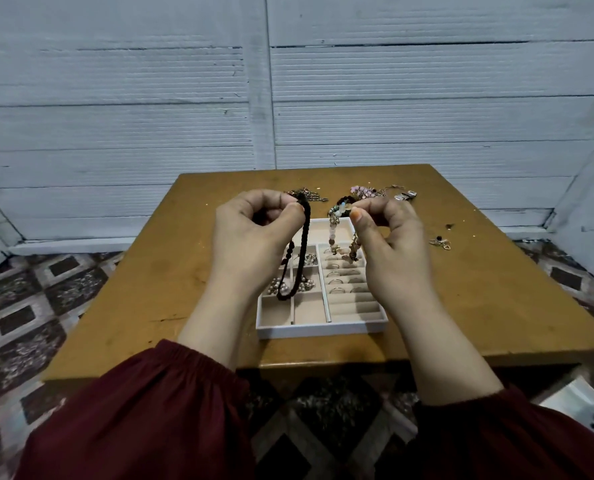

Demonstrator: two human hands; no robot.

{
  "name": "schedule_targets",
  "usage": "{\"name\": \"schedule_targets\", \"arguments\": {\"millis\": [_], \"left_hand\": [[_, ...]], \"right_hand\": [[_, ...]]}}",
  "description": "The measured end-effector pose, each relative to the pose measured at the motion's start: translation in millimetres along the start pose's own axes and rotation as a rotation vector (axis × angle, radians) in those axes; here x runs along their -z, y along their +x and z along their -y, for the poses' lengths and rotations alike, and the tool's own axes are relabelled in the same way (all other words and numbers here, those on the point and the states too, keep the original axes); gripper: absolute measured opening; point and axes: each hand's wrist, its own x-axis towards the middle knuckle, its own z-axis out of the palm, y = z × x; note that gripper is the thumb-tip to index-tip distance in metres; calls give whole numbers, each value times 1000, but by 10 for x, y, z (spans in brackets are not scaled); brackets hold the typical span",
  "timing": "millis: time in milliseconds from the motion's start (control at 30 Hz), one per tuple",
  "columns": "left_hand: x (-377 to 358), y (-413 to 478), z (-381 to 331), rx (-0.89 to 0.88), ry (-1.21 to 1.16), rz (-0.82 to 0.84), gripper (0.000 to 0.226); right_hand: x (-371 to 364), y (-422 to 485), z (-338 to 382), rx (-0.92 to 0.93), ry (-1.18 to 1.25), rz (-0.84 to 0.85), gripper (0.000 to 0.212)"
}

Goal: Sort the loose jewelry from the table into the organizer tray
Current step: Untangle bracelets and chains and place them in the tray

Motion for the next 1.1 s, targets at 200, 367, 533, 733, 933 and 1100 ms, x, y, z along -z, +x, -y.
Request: {"name": "schedule_targets", "arguments": {"millis": [200, 367, 533, 733, 933, 1100], "left_hand": [[100, -95, 162, 55, -2, -39, 20], [161, -112, 177, 57, -6, -67, 18], [231, -97, 143, 26, -14, -88, 27], [268, -124, 232, 105, 46, -62, 22], [261, -108, 226, 93, 39, -46, 22], [239, -94, 155, 62, -2, -48, 5]], "right_hand": [[10, -55, -27, -21, 32, -2, 12], [-26, -71, 6, -6, 24, -1, 16], [-67, -83, 33, 2, 26, 4, 12], [-73, -100, 51, -4, 23, 20, 21], [-91, -98, 64, -16, 25, 28, 18], [-108, -105, 44, -12, 11, 30, 15]]}}
